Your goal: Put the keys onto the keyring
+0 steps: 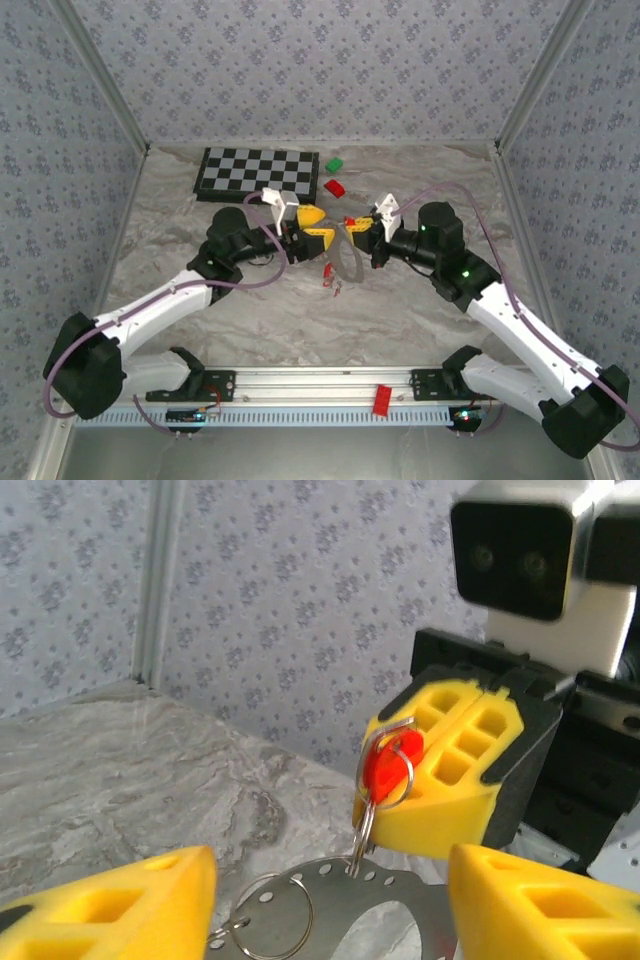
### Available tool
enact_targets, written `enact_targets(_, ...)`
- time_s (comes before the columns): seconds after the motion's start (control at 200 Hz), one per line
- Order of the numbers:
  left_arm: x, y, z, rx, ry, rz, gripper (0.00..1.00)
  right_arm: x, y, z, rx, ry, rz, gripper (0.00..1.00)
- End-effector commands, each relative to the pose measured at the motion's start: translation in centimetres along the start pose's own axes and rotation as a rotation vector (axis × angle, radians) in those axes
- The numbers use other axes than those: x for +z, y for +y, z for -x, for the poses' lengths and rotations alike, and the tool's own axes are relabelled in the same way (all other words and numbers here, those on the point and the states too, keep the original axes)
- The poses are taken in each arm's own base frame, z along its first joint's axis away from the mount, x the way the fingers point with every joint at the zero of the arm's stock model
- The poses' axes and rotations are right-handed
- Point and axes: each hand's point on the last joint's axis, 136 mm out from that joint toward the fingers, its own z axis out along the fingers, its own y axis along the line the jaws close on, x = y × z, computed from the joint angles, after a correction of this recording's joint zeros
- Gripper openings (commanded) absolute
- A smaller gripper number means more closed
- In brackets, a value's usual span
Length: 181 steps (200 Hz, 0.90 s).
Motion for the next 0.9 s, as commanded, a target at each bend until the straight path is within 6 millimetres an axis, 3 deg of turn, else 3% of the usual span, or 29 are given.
enact_targets(0.0, -1.4, 0.1, 3.4, 0.051, -0.089, 0.074, 0.75, 0.1, -0.4, 2.1, -0.036, -0.037, -0.006, 0.00)
enact_targets(0.185, -3.7, 1.3, 4.6, 0.062, -0.152, 0.217, 0.99, 2.2, -1.6, 1.8, -0.034, 0.003, -0.009, 0.00)
enact_targets(0.485, -8.2, 1.6, 6.4, 0.075, -0.280, 0.380, 1.00, 8.0, -3.3, 3.1, 0.001, 0.012, 0.040, 0.00)
enact_targets(0.615, -10.3, 1.5, 7.2, 0.087, -0.333, 0.441, 1.00, 11.0, -2.7, 3.1, 0.028, 0.006, 0.087, 0.00)
enact_targets(0.645, -10.8, 1.3, 7.4, 0.094, -0.344, 0.449, 1.00, 11.6, -2.5, 4.4, 0.023, -0.017, 0.095, 0.00)
enact_targets(0.9, -12.9, 0.4, 8.1, 0.104, -0.387, 0.475, 1.00, 18.0, -1.4, 4.1, 0.103, -0.014, 0.160, 0.00)
